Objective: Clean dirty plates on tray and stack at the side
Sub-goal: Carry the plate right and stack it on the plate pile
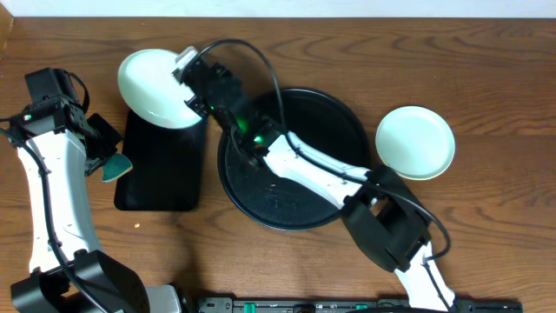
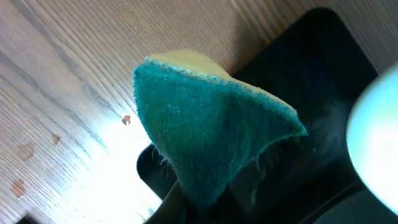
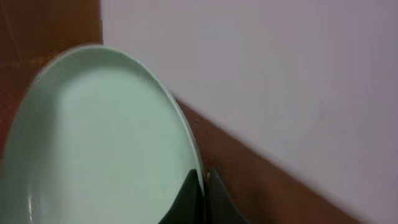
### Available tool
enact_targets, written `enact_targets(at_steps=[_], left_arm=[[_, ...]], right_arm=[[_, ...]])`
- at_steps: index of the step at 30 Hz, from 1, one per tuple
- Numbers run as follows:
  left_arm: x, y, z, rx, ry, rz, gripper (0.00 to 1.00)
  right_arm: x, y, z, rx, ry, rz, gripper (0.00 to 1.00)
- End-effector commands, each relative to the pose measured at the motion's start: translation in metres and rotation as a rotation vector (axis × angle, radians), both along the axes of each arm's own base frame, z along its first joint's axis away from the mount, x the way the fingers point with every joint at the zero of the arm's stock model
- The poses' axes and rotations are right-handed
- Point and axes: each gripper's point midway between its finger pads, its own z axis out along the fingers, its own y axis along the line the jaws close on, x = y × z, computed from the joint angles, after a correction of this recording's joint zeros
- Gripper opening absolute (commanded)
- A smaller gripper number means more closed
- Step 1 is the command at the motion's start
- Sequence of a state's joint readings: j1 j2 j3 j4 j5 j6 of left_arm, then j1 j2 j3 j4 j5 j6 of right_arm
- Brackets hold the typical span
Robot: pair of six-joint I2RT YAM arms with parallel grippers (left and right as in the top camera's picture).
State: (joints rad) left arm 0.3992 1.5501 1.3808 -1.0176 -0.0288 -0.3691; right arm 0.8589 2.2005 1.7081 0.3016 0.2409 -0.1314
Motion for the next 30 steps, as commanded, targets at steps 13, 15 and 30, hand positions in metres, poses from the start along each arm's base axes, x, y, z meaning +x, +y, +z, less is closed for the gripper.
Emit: enact_targets(at_steps=[13,15,30], left_arm=[[0.010,-0.022,0.008,0.014,-0.031,-0.063,0.07],[0.014,-0.029,0.009,0.015,-0.035,-0.089,0.07],[0.035,-0.093,0.011,0.017,-0.058,-0.282,0.07]], right_arm=[[-0.011,-0.233,0.028,0.009,0.601,-0.482,0.01],[-0.019,-0.265,0.027,0.014,0.672,-0.532,0.01],[-0.078,-0.503,-0.018,0.136,1.133,-0.878,0.01]])
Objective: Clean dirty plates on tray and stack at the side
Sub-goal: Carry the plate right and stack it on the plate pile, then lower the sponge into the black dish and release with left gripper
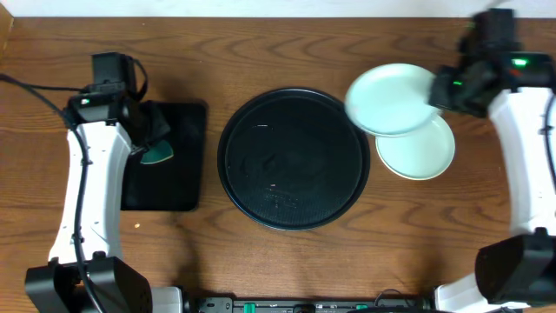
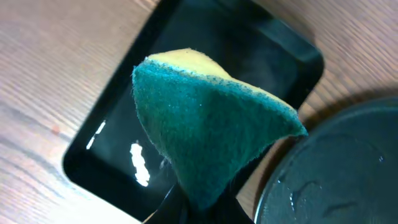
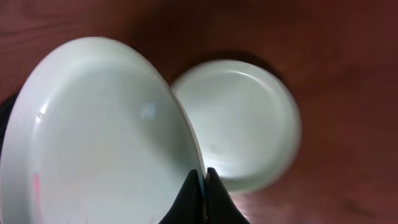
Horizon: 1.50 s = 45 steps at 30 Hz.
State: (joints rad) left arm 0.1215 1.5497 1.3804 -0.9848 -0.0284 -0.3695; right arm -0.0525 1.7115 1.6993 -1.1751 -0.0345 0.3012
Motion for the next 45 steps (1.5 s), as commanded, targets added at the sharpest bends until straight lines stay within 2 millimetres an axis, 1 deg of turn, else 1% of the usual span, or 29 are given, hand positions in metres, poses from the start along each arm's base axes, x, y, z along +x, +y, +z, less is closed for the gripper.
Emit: enact_targets(at_steps=[1,4,6,8,10,12,16,18,19,21,23,24,27,29,30,33,36,38,39,40,44,45], left_arm=[[0.000,-0.005,0.008,0.005,-0.027,-0.007,0.07],[0.000,-0.005,0.008,0.006,-0.027,-0.007,0.07],[0.000,-0.005,0.008,0.008,-0.027,-0.011,0.07],[0.001,-0.004,0.009,0.014,-0.029,-0.016,0.07],[0.003,-0.004,0.009,0.015,-0.036,-0.016,0.08],[0.005,-0.003,0.010,0.016,-0.045,-0.016,0.07],[0.008,-0.003,0.011,0.018,-0.059,-0.016,0.07],[0.008,-0.002,0.011,0.024,-0.059,-0.013,0.07],[0.007,0.000,0.012,0.035,-0.057,-0.012,0.07],[0.007,0.003,0.012,0.053,-0.054,-0.014,0.07],[0.007,0.004,0.012,0.064,-0.051,-0.028,0.07],[0.007,0.005,0.012,0.074,-0.048,-0.036,0.07],[0.007,0.008,0.012,0.104,-0.041,-0.063,0.07],[0.009,0.008,0.011,0.120,-0.036,-0.109,0.07],[0.010,0.009,0.009,0.131,-0.028,-0.141,0.07],[0.014,0.009,-0.001,0.158,0.003,-0.228,0.07],[0.018,0.009,-0.024,0.164,0.052,-0.283,0.07],[0.020,0.009,-0.038,0.151,0.086,-0.286,0.08],[0.020,0.006,-0.056,0.123,0.130,-0.295,0.07],[0.020,0.003,-0.065,0.104,0.150,-0.300,0.07],[0.019,-0.001,-0.095,0.061,0.226,-0.304,0.07],[0.018,-0.001,-0.099,0.058,0.238,-0.305,0.07]], right_arm=[[-0.016,-0.027,-0.008,0.023,0.035,-0.013,0.01],[-0.026,-0.056,-0.028,0.006,0.075,-0.058,0.01],[-0.031,-0.068,-0.044,0.001,0.088,-0.074,0.01],[-0.032,-0.076,-0.070,-0.002,0.089,-0.083,0.01],[-0.032,-0.075,-0.088,0.002,0.083,-0.082,0.02],[-0.030,-0.070,-0.105,0.021,0.066,-0.070,0.03],[-0.033,-0.066,-0.133,0.024,0.054,-0.062,0.05],[-0.035,-0.066,-0.140,0.024,0.051,-0.062,0.11],[-0.035,-0.066,-0.143,0.024,0.049,-0.062,0.19],[-0.034,-0.066,-0.142,0.022,0.041,-0.062,0.33],[-0.030,-0.064,-0.137,0.036,0.028,-0.055,0.43],[-0.028,-0.062,-0.134,0.047,0.022,-0.049,0.46],[-0.021,-0.054,-0.117,0.074,0.003,-0.013,0.53],[-0.014,-0.046,-0.100,0.083,-0.013,0.023,0.56],[-0.010,-0.042,-0.090,0.080,-0.021,0.038,0.56],[-0.001,-0.030,-0.067,0.070,-0.042,0.087,0.61],[0.006,-0.014,-0.050,0.065,-0.063,0.132,0.67],[0.009,-0.004,-0.045,0.063,-0.073,0.158,0.69],[0.010,0.005,-0.043,0.061,-0.077,0.181,0.72],[0.010,0.009,-0.043,0.060,-0.077,0.192,0.72],[0.010,0.021,-0.044,0.047,-0.074,0.239,0.76],[0.010,0.022,-0.044,0.047,-0.074,0.243,0.76]])
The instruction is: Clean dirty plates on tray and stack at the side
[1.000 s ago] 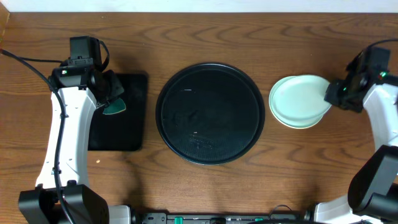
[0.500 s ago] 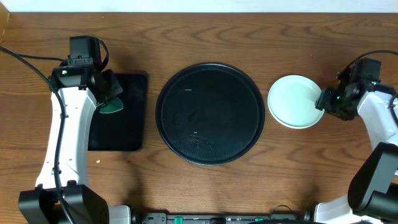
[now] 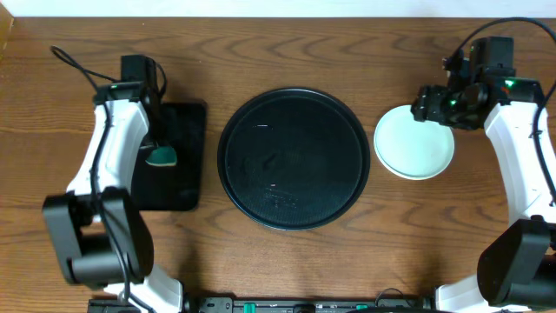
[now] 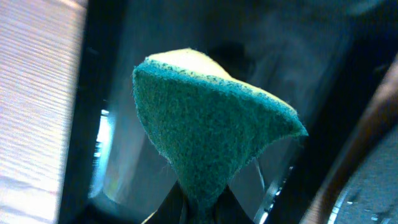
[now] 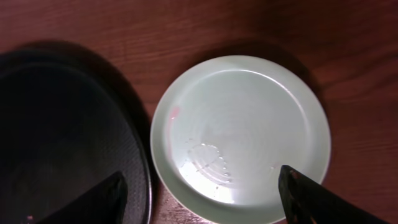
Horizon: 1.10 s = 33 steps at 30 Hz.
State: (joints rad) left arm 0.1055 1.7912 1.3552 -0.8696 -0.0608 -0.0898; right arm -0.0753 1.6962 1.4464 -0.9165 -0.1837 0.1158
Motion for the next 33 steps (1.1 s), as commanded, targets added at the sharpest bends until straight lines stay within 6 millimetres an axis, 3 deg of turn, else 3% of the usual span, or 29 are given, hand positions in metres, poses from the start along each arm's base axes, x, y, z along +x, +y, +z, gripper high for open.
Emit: enact_targets(at_steps=[1,5,8,14,18,22,24,26,33], left_arm=[[-0.005,-0.003,-0.022,-0.020,0.065,-0.023,0.08],[-0.004,-0.003,-0.037,-0.023,0.096,-0.023,0.17],[-0.005,-0.003,-0.043,-0.025,0.107,-0.023,0.37],[0.001,-0.003,-0.034,-0.022,0.086,-0.023,0.57],[0.007,-0.002,0.001,-0.016,0.037,-0.024,0.60],[0.010,-0.002,0.058,-0.003,-0.072,-0.025,0.62],[0.005,-0.002,0.095,0.008,-0.165,-0.025,0.74],[-0.001,-0.003,0.123,0.017,-0.243,-0.025,0.75],[-0.015,-0.004,0.167,0.032,-0.372,-0.026,0.76]], right_arm=[[0.002,0.007,0.010,-0.014,-0.031,0.039,0.77],[0.001,0.008,0.010,-0.014,-0.027,0.042,0.77],[0.000,0.008,0.010,-0.013,-0.021,0.042,0.77],[-0.001,0.008,0.012,-0.013,-0.023,0.042,0.77],[-0.003,0.008,0.025,-0.016,-0.058,0.042,0.76],[-0.004,0.008,0.053,-0.024,-0.134,0.045,0.77],[-0.010,0.009,0.075,-0.028,-0.192,0.044,0.77],[-0.020,0.009,0.093,-0.031,-0.234,0.043,0.99],[-0.053,0.013,0.156,-0.035,-0.408,0.047,0.99]])
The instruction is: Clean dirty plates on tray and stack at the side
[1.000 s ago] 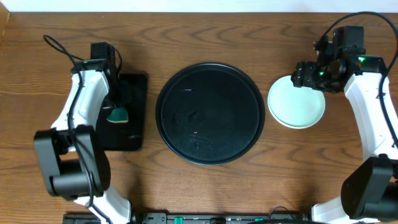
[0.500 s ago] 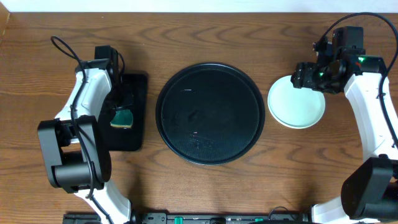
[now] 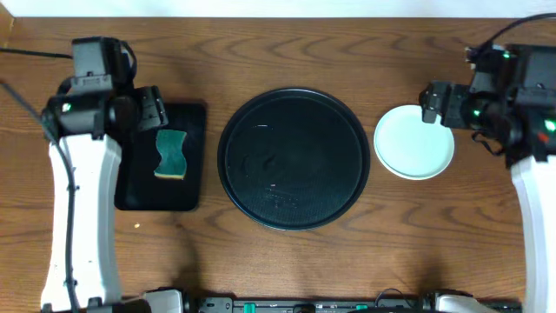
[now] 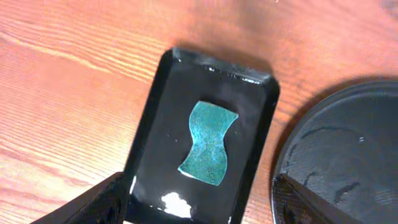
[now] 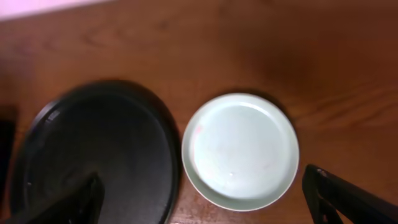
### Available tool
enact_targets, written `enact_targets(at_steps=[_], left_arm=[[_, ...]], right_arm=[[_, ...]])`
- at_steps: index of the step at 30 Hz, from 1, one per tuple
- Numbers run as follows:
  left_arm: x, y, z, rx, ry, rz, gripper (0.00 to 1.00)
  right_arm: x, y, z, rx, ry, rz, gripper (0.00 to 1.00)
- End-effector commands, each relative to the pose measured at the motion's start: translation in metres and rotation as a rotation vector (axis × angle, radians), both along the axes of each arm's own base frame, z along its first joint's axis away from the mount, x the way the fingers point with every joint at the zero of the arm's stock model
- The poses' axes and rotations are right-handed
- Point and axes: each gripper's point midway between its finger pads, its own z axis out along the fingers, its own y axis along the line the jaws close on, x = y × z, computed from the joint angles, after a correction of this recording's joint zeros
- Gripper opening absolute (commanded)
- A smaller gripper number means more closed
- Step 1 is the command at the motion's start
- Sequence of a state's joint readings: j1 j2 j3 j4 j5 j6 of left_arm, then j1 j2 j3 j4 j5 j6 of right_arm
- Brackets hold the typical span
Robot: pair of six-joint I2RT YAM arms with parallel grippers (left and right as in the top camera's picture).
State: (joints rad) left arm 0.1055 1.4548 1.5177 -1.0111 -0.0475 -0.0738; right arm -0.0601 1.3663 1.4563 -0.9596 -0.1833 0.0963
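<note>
Two pale green plates (image 3: 414, 143) lie stacked on the table right of the round black tray (image 3: 293, 158), which holds no plates. In the right wrist view the stack (image 5: 239, 149) sits below my open right gripper (image 5: 202, 199), well clear of it. The green sponge (image 3: 171, 154) lies flat in the small rectangular black tray (image 3: 139, 196). My left gripper (image 4: 199, 205) hangs open high above the sponge (image 4: 208, 142), holding nothing.
The round tray (image 4: 348, 155) sits close to the right edge of the small tray (image 4: 158, 155). Bare wooden table surrounds both trays and the plate stack. A few crumbs lie on the wood near the small tray's front left corner.
My left gripper let go of the sponge, which now lies flat in the small tray, and has risen open above it. The right gripper, still open, is higher over the stacked plates.
My right gripper held a plate at the far left while the left held the sponge beside it. Then the plate hung over the other plate at the right. Then it lay stacked there, released, with the sponge low in the small tray. Now both grippers are open.
</note>
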Motion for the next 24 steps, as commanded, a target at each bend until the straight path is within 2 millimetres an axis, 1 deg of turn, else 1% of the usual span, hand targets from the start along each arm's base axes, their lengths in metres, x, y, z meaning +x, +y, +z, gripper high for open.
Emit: enact_targets(at_steps=[1,5,6,8,11,13,17,21,24], left_arm=[[-0.003,-0.001,0.010,0.004,-0.025,-0.006,0.75],[-0.004,-0.001,0.012,0.004,-0.032,-0.006,0.76],[-0.004,-0.001,0.011,0.004,-0.030,-0.006,0.76],[-0.004,-0.001,0.011,0.004,-0.030,-0.006,0.76],[-0.004,-0.001,0.011,0.004,-0.030,-0.006,0.76],[-0.004,-0.001,0.011,0.004,-0.030,-0.006,0.76],[-0.004,-0.001,0.011,0.004,-0.030,-0.006,0.76],[-0.004,-0.001,0.011,0.004,-0.030,-0.006,0.76],[-0.004,-0.001,0.011,0.004,-0.030,-0.006,0.76]], right_arm=[[-0.018,0.005,0.045,-0.005,-0.131,0.018,0.99],[-0.042,0.006,0.080,-0.013,-0.241,0.018,0.99],[-0.053,0.007,0.093,-0.016,-0.286,0.018,0.99],[-0.063,0.007,0.104,-0.019,-0.326,0.018,0.99],[-0.073,0.007,0.114,-0.022,-0.359,0.017,0.99],[-0.082,0.007,0.114,-0.025,-0.354,0.013,0.99],[-0.097,-0.007,0.112,-0.079,-0.343,-0.052,0.99],[-0.097,-0.013,0.123,-0.106,-0.393,-0.083,0.99],[-0.100,-0.014,0.130,-0.141,-0.438,-0.066,0.99]])
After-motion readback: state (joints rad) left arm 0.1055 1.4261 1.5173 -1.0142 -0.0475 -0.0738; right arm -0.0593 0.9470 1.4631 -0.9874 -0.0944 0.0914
